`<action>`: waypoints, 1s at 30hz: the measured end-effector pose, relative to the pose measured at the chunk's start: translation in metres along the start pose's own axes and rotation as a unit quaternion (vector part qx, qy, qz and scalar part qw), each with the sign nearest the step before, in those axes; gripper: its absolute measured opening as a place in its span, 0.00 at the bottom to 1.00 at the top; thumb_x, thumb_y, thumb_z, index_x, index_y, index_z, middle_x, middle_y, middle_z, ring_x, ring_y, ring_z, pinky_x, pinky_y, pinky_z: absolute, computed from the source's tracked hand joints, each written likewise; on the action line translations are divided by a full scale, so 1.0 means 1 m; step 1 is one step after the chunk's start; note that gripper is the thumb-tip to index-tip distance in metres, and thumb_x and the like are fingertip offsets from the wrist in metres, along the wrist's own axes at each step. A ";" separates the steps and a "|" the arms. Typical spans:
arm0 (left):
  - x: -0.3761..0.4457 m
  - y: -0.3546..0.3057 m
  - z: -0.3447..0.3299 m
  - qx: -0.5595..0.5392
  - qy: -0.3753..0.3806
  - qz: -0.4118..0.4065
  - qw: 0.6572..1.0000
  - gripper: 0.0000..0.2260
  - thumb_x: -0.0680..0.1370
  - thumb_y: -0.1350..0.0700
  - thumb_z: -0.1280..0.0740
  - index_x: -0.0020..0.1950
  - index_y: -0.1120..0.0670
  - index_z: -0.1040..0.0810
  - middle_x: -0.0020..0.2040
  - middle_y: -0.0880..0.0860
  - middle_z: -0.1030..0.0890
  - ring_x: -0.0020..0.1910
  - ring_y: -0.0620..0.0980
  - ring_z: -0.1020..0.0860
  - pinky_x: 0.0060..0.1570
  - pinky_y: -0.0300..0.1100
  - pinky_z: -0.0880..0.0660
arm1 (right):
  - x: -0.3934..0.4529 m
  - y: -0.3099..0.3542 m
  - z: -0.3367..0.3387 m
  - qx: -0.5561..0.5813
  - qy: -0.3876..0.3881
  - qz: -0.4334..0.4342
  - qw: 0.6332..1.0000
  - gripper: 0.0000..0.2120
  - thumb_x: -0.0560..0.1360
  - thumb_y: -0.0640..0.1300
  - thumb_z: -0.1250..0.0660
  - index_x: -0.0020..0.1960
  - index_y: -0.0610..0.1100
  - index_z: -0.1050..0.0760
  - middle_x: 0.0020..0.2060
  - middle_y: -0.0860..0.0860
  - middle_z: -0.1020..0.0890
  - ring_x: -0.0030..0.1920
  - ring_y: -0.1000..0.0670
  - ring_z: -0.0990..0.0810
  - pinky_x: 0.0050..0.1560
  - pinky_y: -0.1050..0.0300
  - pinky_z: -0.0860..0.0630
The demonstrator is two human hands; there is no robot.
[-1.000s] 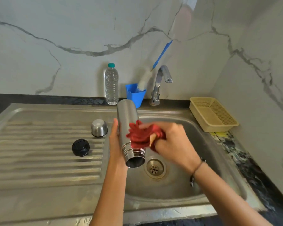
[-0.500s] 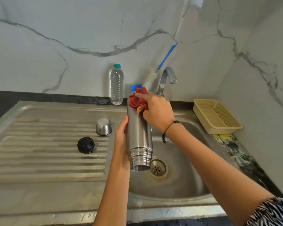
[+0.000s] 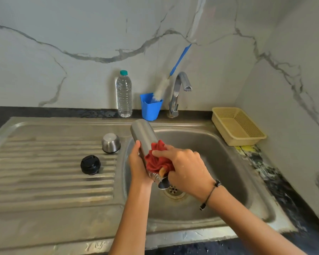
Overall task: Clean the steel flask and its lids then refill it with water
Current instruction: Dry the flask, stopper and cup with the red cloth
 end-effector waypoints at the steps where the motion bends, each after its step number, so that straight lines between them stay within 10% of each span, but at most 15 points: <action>1: 0.000 0.000 -0.001 0.001 0.004 0.004 1.000 0.21 0.80 0.46 0.44 0.49 0.64 0.23 0.35 0.58 0.18 0.32 0.53 0.17 0.30 0.42 0.20 | 0.000 -0.005 0.005 0.025 0.001 -0.008 1.000 0.25 0.71 0.40 0.38 0.66 0.57 0.28 0.60 0.56 0.22 0.54 0.49 0.22 0.55 0.55 0.26; 5: 0.005 -0.008 0.000 0.064 0.033 -0.007 0.997 0.21 0.80 0.45 0.42 0.58 0.60 0.23 0.47 0.60 0.20 0.40 0.55 0.19 0.43 0.48 0.21 | 0.019 -0.028 0.037 0.183 -0.083 -0.042 0.979 0.20 0.72 0.33 0.38 0.58 0.50 0.21 0.45 0.54 0.16 0.35 0.62 0.25 0.42 0.71 0.28; 9: -0.006 -0.008 -0.010 0.147 0.068 0.024 0.986 0.26 0.76 0.40 0.37 0.60 0.61 0.24 0.44 0.62 0.19 0.38 0.57 0.19 0.37 0.46 0.19 | 0.057 -0.039 0.063 0.165 -0.235 -0.066 0.956 0.22 0.70 0.34 0.38 0.60 0.51 0.22 0.52 0.48 0.17 0.54 0.46 0.20 0.56 0.56 0.25; 24: 0.005 -0.020 -0.004 -0.025 0.076 -0.019 0.997 0.25 0.82 0.50 0.47 0.43 0.60 0.15 0.40 0.58 0.16 0.36 0.52 0.16 0.33 0.41 0.20 | 0.042 0.016 0.008 0.050 -0.062 -0.023 0.997 0.22 0.74 0.44 0.38 0.67 0.57 0.29 0.68 0.52 0.28 0.57 0.44 0.24 0.57 0.52 0.28; 30: 0.011 -0.013 0.011 -0.068 0.020 0.003 0.998 0.22 0.79 0.45 0.43 0.52 0.64 0.24 0.40 0.60 0.18 0.37 0.54 0.17 0.37 0.45 0.18 | 0.013 0.015 -0.002 0.099 -0.030 -0.030 0.994 0.27 0.70 0.37 0.38 0.65 0.57 0.27 0.65 0.54 0.25 0.56 0.43 0.23 0.55 0.52 0.26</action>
Point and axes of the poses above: each hand's wrist, its own x-axis towards the middle knuckle, its own z-axis out of the back of the hand, y = z × x, the point moved 5 cm from there along x, towards the middle knuckle
